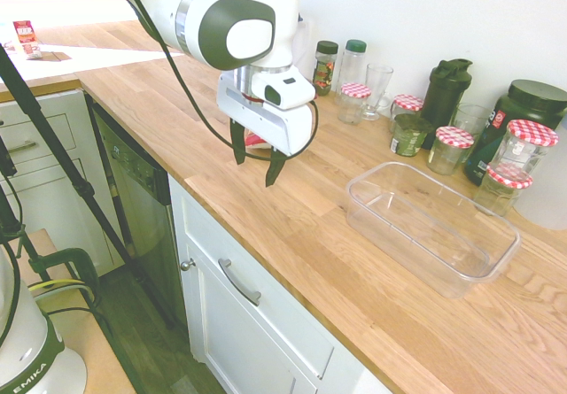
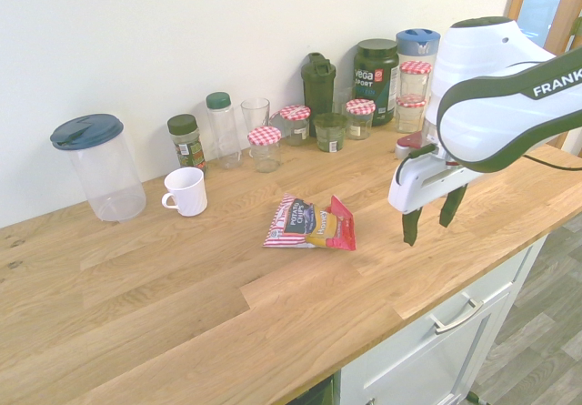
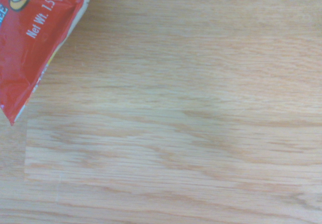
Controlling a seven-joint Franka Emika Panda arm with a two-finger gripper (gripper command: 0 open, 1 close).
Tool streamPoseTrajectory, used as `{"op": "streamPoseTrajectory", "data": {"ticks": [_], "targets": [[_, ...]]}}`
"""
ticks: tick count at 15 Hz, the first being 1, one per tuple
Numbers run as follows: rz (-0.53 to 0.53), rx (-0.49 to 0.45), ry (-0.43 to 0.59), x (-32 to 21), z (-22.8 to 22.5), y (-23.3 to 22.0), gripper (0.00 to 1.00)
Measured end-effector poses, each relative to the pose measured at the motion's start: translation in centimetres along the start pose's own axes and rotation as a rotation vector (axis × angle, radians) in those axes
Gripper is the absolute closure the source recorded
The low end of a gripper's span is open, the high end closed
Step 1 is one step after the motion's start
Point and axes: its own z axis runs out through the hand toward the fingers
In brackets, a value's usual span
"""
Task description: Put the chip bag into the container
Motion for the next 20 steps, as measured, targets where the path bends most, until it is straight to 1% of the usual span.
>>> {"op": "streamPoseTrajectory", "data": {"ticks": [3, 5, 7, 9, 11, 15, 17, 20], "targets": [[0.007, 0.008, -0.005, 0.1, -0.1, -0.1, 0.00], [0.009, 0.034, -0.008, 0.5, -1.2, -0.9, 0.00], [0.005, 0.062, -0.013, 1.8, -3.1, -2.8, 0.00], [-0.015, 0.089, -0.036, 3.4, -3.8, -5.2, 0.00], [-0.047, 0.115, -0.070, 4.5, -3.8, -8.3, 0.00], [-0.085, 0.114, -0.100, 5.5, -3.3, -13.2, 0.00], [-0.088, 0.109, -0.110, 5.9, -2.5, -14.5, 0.00], [-0.081, 0.096, -0.125, 6.7, -1.2, -15.3, 0.00]]}}
